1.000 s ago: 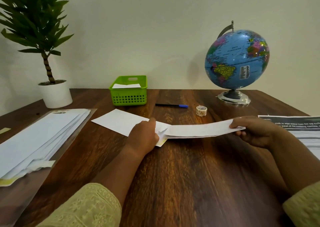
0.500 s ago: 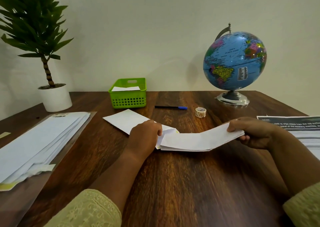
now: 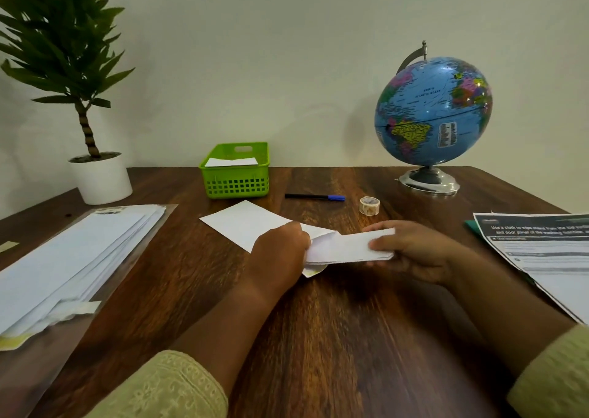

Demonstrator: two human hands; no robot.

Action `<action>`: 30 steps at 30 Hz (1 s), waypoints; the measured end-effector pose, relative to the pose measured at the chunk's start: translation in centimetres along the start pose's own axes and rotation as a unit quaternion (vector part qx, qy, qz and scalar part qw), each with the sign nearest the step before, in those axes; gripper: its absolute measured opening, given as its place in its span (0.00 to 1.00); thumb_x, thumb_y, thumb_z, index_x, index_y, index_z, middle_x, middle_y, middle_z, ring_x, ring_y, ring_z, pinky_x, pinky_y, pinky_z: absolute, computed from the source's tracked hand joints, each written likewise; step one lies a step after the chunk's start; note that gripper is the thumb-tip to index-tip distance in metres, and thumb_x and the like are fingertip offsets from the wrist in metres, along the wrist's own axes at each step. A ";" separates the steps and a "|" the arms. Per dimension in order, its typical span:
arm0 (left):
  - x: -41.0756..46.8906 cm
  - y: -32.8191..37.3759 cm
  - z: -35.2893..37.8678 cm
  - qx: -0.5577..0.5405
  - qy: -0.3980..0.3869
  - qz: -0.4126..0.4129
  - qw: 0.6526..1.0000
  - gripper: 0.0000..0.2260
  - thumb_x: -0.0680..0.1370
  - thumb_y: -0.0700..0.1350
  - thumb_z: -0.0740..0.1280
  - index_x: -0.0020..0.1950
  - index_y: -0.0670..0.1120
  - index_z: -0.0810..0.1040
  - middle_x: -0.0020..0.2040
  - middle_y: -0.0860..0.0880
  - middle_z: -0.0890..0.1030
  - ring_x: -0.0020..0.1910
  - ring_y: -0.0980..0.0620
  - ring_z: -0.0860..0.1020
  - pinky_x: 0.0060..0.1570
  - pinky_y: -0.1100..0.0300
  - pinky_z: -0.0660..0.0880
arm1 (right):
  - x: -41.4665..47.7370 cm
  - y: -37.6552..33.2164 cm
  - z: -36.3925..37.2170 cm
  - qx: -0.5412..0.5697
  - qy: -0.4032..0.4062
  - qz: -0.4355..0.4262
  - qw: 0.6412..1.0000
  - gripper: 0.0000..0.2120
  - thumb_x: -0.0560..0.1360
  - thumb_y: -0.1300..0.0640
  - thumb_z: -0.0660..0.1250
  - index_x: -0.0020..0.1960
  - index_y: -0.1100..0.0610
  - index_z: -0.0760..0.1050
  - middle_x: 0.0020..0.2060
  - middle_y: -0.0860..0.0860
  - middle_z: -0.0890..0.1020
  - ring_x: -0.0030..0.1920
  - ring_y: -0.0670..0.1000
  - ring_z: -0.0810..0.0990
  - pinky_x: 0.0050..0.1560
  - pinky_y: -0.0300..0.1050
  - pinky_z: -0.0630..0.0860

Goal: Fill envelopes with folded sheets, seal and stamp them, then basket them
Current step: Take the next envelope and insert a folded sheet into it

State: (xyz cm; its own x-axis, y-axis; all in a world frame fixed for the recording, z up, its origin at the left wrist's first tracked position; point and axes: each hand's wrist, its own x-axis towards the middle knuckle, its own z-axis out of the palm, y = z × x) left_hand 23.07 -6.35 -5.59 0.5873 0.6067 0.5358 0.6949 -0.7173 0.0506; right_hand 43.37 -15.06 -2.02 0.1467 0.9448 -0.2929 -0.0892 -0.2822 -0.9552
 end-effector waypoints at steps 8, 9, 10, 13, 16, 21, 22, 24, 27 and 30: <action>-0.2 -0.5 -1.2 -0.064 -0.111 -0.148 0.981 0.25 0.66 0.50 0.75 0.58 0.49 0.68 0.56 0.49 0.75 0.51 0.50 0.76 0.41 0.64 0.70 | 1.1 1.3 2.1 -0.043 0.038 -0.009 0.998 0.08 0.74 0.67 0.64 0.51 0.57 0.74 0.51 0.58 0.77 0.43 0.53 0.82 0.34 0.40 0.81; -0.2 -0.5 -1.2 -0.054 -0.129 -0.159 0.977 0.26 0.66 0.51 0.74 0.60 0.49 0.67 0.57 0.48 0.75 0.53 0.49 0.76 0.41 0.63 0.70 | 1.1 1.3 2.0 -0.032 0.037 -0.003 0.999 0.08 0.74 0.67 0.64 0.51 0.57 0.74 0.51 0.58 0.77 0.43 0.53 0.82 0.34 0.40 0.82; -0.2 -0.6 -1.2 -0.047 -0.140 -0.167 0.975 0.26 0.67 0.52 0.74 0.61 0.48 0.67 0.57 0.48 0.75 0.53 0.49 0.76 0.42 0.63 0.70 | 1.2 1.4 1.9 -0.015 0.032 0.005 0.999 0.08 0.74 0.68 0.64 0.51 0.58 0.74 0.50 0.58 0.78 0.42 0.53 0.82 0.33 0.41 0.81; -0.3 -0.5 -1.3 -0.042 -0.145 -0.160 0.976 0.23 0.69 0.50 0.72 0.61 0.48 0.69 0.57 0.47 0.77 0.54 0.49 0.76 0.42 0.64 0.69 | 1.1 1.4 1.8 0.016 0.013 0.024 0.999 0.09 0.74 0.68 0.64 0.53 0.61 0.74 0.48 0.59 0.80 0.41 0.53 0.83 0.30 0.40 0.80; -0.4 -0.4 -1.4 -0.023 -0.139 -0.124 0.982 0.19 0.72 0.48 0.69 0.61 0.48 0.70 0.56 0.46 0.78 0.51 0.49 0.77 0.40 0.64 0.69 | 0.9 1.3 1.6 0.065 -0.006 0.031 0.997 0.10 0.74 0.69 0.64 0.54 0.62 0.73 0.47 0.60 0.81 0.38 0.54 0.85 0.29 0.41 0.80; -0.6 -0.2 -1.1 0.022 -0.093 -0.081 0.992 0.24 0.76 0.46 0.63 0.71 0.48 0.60 0.55 0.45 0.79 0.50 0.47 0.79 0.40 0.61 0.70 | 1.0 1.2 1.5 0.038 -0.007 0.028 0.999 0.13 0.73 0.68 0.65 0.58 0.63 0.73 0.49 0.60 0.81 0.44 0.54 0.82 0.35 0.43 0.82; -0.6 -0.2 -1.0 0.029 -0.090 -0.078 0.992 0.25 0.77 0.46 0.63 0.72 0.47 0.59 0.55 0.45 0.79 0.49 0.48 0.79 0.40 0.61 0.70 | 1.0 1.2 1.5 0.023 -0.004 0.028 0.999 0.13 0.73 0.67 0.66 0.58 0.62 0.73 0.49 0.59 0.81 0.45 0.53 0.82 0.36 0.43 0.82; -0.5 -0.1 -1.0 0.042 -0.090 -0.073 0.992 0.22 0.77 0.47 0.63 0.69 0.47 0.62 0.52 0.45 0.80 0.47 0.48 0.79 0.38 0.62 0.68 | 1.0 1.2 1.5 0.001 0.004 0.028 1.000 0.13 0.73 0.67 0.67 0.57 0.62 0.74 0.48 0.58 0.81 0.45 0.52 0.81 0.35 0.42 0.82; -0.3 -0.1 -1.3 0.051 -0.080 -0.063 0.994 0.08 0.78 0.47 0.62 0.54 0.45 0.72 0.48 0.45 0.81 0.41 0.49 0.77 0.35 0.63 0.65 | 0.9 1.4 1.8 -0.048 0.021 0.019 0.998 0.10 0.72 0.65 0.68 0.53 0.60 0.75 0.50 0.57 0.79 0.47 0.52 0.80 0.37 0.40 0.82; -0.4 0.0 -1.4 0.055 -0.037 -0.028 0.997 0.05 0.78 0.46 0.61 0.46 0.46 0.74 0.45 0.47 0.80 0.35 0.52 0.73 0.32 0.65 0.62 | 1.0 1.4 2.3 -0.065 0.046 -0.001 0.997 0.07 0.71 0.64 0.69 0.49 0.59 0.76 0.49 0.56 0.78 0.46 0.52 0.80 0.35 0.38 0.81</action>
State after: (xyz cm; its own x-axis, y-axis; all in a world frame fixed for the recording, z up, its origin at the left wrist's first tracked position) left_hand 22.23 -7.10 -4.59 0.5721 0.6718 0.4706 0.7669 -0.6415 -0.0165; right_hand 41.09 -14.14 -3.54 0.2361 0.9279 -0.2886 0.0381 -0.3056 -0.9514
